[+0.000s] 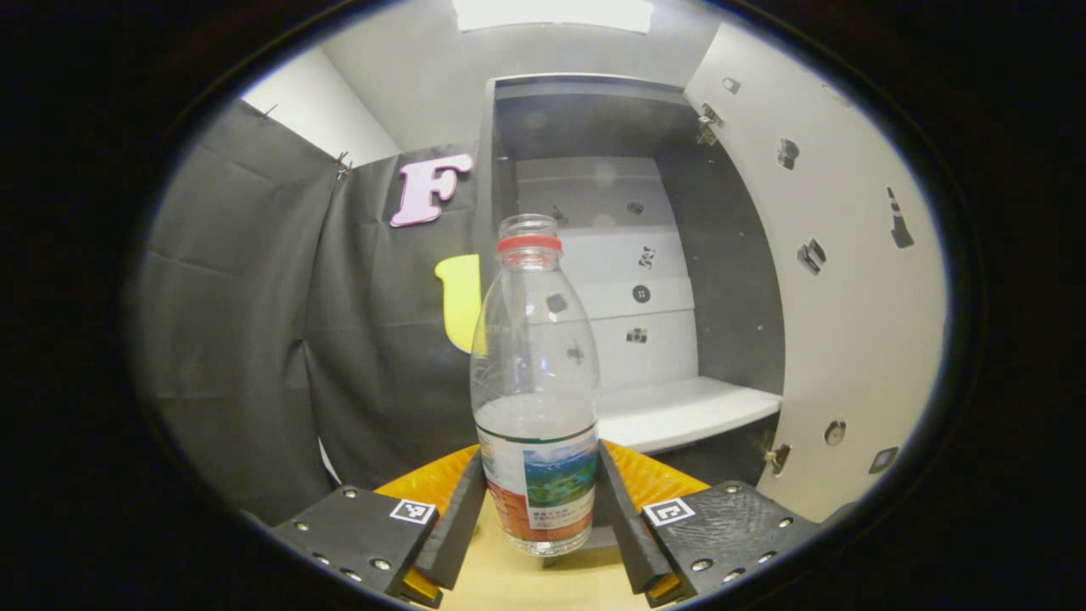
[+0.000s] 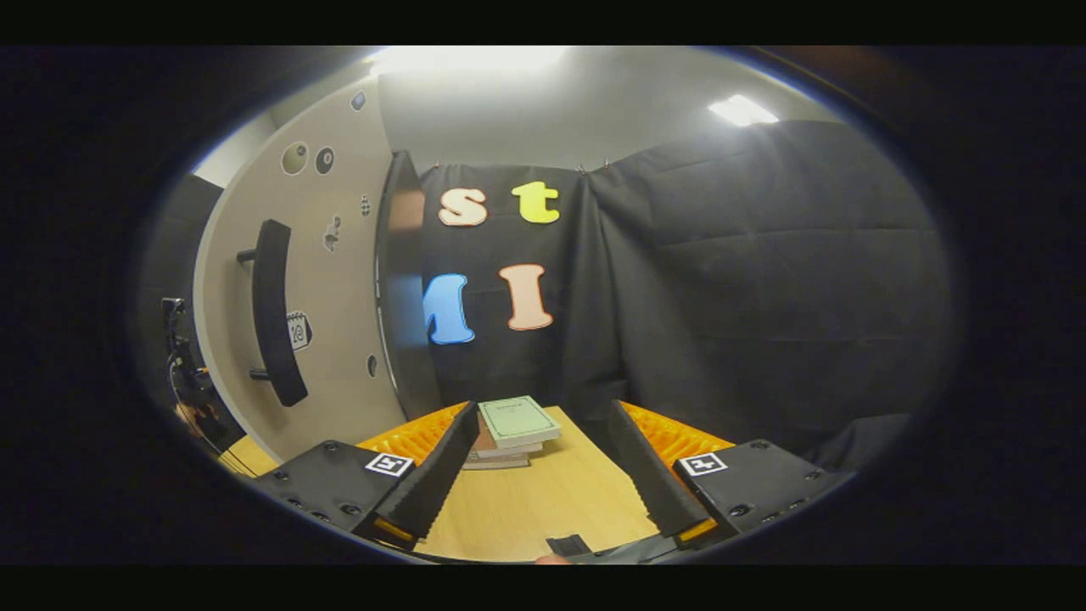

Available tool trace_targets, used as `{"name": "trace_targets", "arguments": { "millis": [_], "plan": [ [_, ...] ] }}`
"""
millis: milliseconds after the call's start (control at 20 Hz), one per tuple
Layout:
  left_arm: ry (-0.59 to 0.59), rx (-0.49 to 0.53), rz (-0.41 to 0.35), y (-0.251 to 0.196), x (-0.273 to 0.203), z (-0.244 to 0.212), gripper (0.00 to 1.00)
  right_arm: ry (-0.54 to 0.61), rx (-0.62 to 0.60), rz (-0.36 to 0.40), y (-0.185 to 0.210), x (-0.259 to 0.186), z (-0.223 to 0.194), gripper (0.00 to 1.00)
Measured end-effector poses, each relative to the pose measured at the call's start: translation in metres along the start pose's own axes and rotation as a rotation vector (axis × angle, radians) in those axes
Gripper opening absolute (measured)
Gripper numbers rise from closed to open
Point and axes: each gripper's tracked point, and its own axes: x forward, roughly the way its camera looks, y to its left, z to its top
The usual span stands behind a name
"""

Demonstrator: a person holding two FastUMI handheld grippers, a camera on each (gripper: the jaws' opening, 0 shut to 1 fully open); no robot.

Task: Open the cabinet door with the right hand, grasp the bottle in the cabinet with the left hand and place it on the coaster, then close the cabinet door with the right hand.

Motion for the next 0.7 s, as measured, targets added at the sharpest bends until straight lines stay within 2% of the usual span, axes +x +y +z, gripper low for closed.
{"name": "trace_targets", "arguments": {
  "millis": [50, 100, 400, 700],
  "plan": [
    [0.007, -0.006, 0.012, 0.008, -0.01, -0.01, 0.71, 0.0, -0.008, 0.002, 0.003, 0.001, 0.001, 0.98],
    [0.012, -0.007, 0.023, 0.014, -0.019, -0.019, 0.71, -0.002, -0.009, 0.004, 0.007, 0.002, 0.002, 0.95],
    [0.079, -0.033, 0.073, 0.042, -0.074, -0.092, 0.71, 0.002, -0.019, 0.004, 0.014, 0.008, 0.006, 0.97],
    [0.133, -0.08, 0.077, 0.045, -0.105, -0.147, 0.74, 0.019, -0.034, 0.01, 0.027, 0.01, 0.006, 0.98]
  ]
}}
